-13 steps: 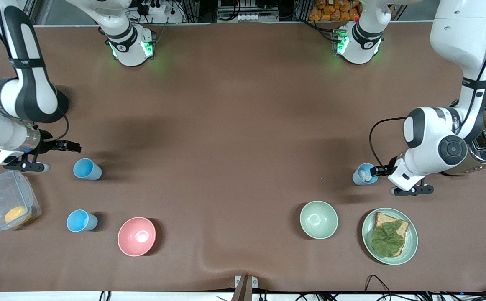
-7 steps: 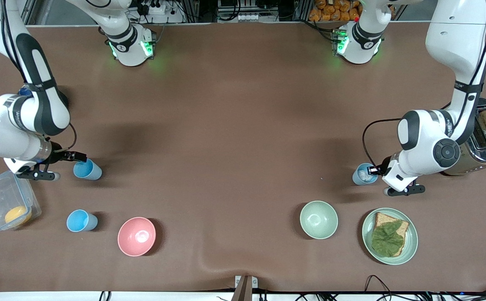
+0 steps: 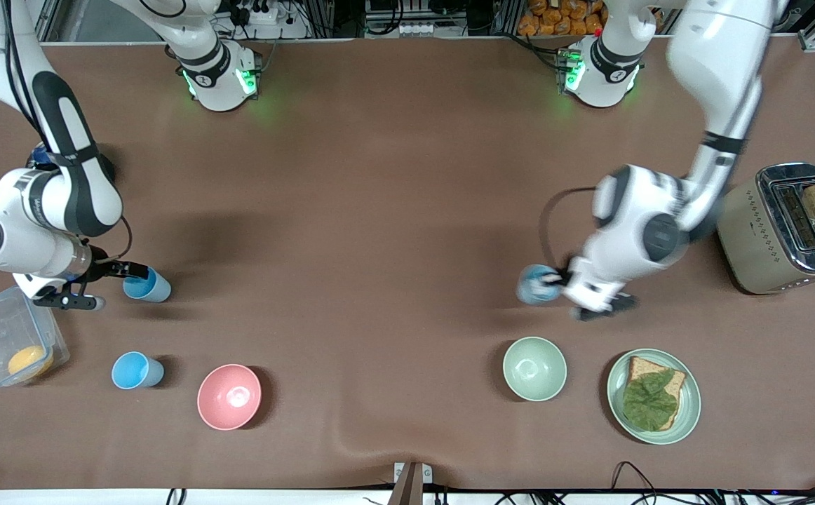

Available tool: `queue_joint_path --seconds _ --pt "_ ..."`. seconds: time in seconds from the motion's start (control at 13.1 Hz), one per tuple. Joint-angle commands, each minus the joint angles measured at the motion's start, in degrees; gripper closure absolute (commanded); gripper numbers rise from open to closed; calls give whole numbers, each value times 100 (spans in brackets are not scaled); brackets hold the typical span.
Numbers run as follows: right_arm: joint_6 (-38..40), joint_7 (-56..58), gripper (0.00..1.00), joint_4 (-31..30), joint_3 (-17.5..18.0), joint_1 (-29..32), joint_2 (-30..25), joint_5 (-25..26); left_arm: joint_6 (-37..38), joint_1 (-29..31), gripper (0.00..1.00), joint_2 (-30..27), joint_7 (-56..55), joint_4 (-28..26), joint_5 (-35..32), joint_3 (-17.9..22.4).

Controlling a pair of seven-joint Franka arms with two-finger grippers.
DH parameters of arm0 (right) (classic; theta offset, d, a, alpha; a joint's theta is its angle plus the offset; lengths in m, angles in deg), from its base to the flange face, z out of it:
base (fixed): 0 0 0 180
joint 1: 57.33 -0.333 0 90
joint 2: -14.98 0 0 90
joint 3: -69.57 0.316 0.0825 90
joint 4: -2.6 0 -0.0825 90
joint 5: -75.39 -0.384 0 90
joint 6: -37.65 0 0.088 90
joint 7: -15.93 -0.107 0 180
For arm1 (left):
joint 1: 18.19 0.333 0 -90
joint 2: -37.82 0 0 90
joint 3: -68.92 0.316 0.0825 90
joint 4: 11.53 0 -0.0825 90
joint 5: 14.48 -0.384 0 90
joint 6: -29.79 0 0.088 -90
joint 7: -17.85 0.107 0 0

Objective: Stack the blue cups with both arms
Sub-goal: 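Carry the cup with the left gripper to mid-table while the right gripper lifts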

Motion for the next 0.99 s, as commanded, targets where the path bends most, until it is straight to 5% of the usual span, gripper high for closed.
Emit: queue_joint_path --seconds 0.0,0.08,0.15,0.23,0.84,0.91 --pt "-73 17 0 162 76 114 216 -15 93 -904 100 418 -1520 766 45 -56" --pt "-73 34 19 171 76 97 234 -15 85 -1168 100 638 -1986 1013 19 -56" --pt "-73 8 64 171 76 62 243 -15 67 -1449 100 866 -2434 1259 1 -30" --pt "-73 -35 82 163 84 61 243 -50 41 -1565 100 1042 -2735 1426 1 -29" --pt "-37 -27 95 154 84 70 251 -314 -575 -2260 100 1571 -3414 1534 -60 94" --pt "-37 -27 97 154 84 70 243 -314 -575 -2252 61 1563 -3432 1534 -52 111"
